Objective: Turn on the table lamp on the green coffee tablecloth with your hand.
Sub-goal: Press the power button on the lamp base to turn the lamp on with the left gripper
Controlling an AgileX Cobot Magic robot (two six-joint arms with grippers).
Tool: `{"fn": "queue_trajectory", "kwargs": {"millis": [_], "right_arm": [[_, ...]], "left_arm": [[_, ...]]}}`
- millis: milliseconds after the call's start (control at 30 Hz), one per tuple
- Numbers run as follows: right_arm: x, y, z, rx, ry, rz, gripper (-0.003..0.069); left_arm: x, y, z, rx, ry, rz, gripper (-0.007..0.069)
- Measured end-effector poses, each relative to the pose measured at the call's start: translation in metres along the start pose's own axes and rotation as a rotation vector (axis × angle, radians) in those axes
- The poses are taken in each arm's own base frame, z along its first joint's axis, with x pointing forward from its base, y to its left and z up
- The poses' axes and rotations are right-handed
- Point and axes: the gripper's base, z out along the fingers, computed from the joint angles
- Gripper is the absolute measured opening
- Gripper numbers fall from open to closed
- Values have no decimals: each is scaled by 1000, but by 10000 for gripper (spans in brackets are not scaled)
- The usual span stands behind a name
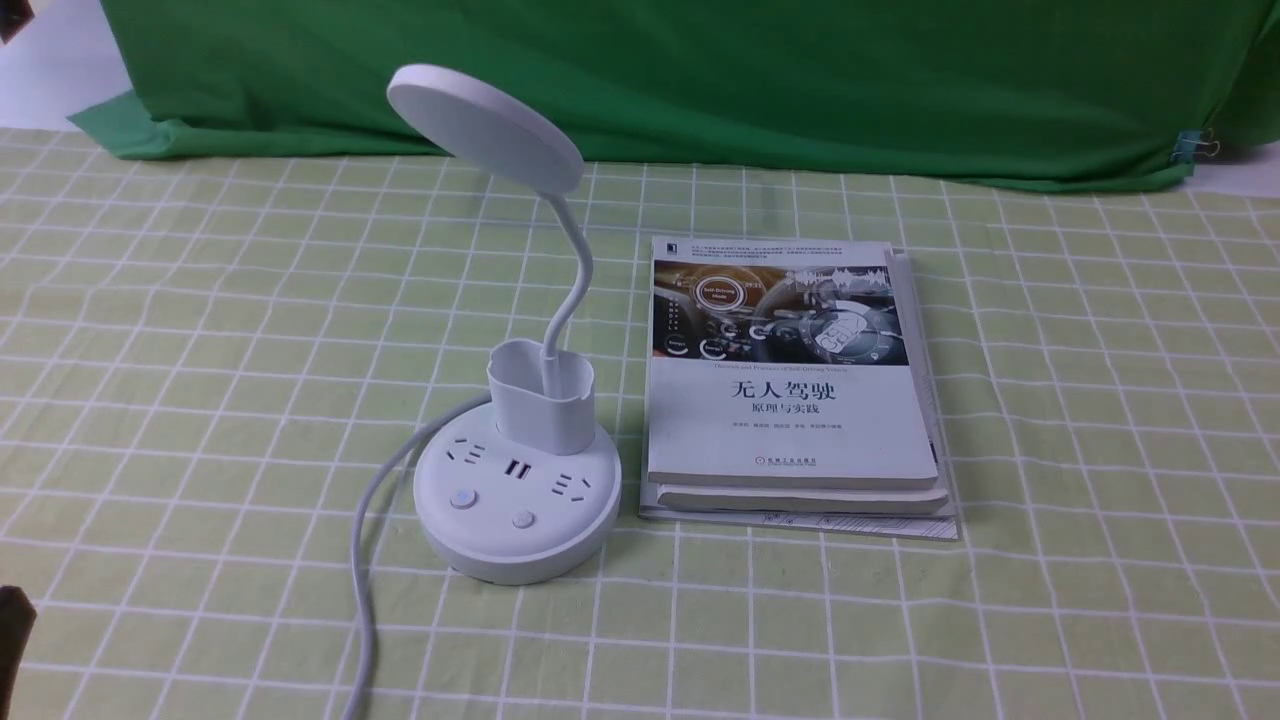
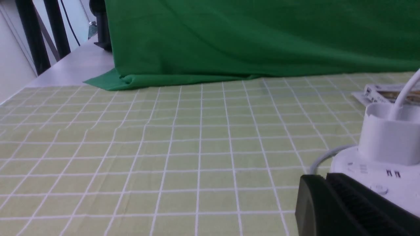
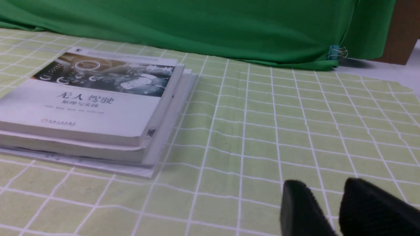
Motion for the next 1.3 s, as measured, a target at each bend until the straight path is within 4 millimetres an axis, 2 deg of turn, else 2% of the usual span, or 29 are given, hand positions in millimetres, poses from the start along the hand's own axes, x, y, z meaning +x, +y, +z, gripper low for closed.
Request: {"fn": "queue_trajectory", "kwargs": {"millis": [267, 667, 733, 800, 933, 1033, 1100, 1133, 1167, 1200, 1300], "right_arm": [[0, 0, 0, 0, 0, 0, 245], [0, 0, 0, 0, 0, 0, 245], [0, 0, 0, 0, 0, 0, 245], [0, 0, 0, 0, 0, 0, 245], [0, 0, 0, 0, 0, 0, 245], [0, 0, 0, 0, 0, 0, 245], [0, 0, 0, 0, 0, 0, 245], [0, 0, 0, 0, 0, 0, 245], [0, 0, 0, 0, 0, 0, 245], [0, 0, 0, 0, 0, 0, 245], [0, 0, 0, 0, 0, 0, 245]], "left_arm": [[-17, 2, -2, -25, -193, -27, 19], [-47, 7, -13, -30, -542, -193, 19], [-50, 8, -14, -28, -552, -202, 19], [-67, 9, -19, -24, -579, -206, 19], [-118, 12, -21, -21, -622, -183, 19], [-150, 13, -7, -13, -534, -184, 19], [-161, 14, 8, -8, -407, -187, 19], [-162, 13, 19, -5, -318, -189, 19], [-162, 13, 19, -5, -318, -189, 19], [-157, 12, 35, -1, -170, -190, 19], [-134, 10, 69, 1, 112, -175, 19]]}}
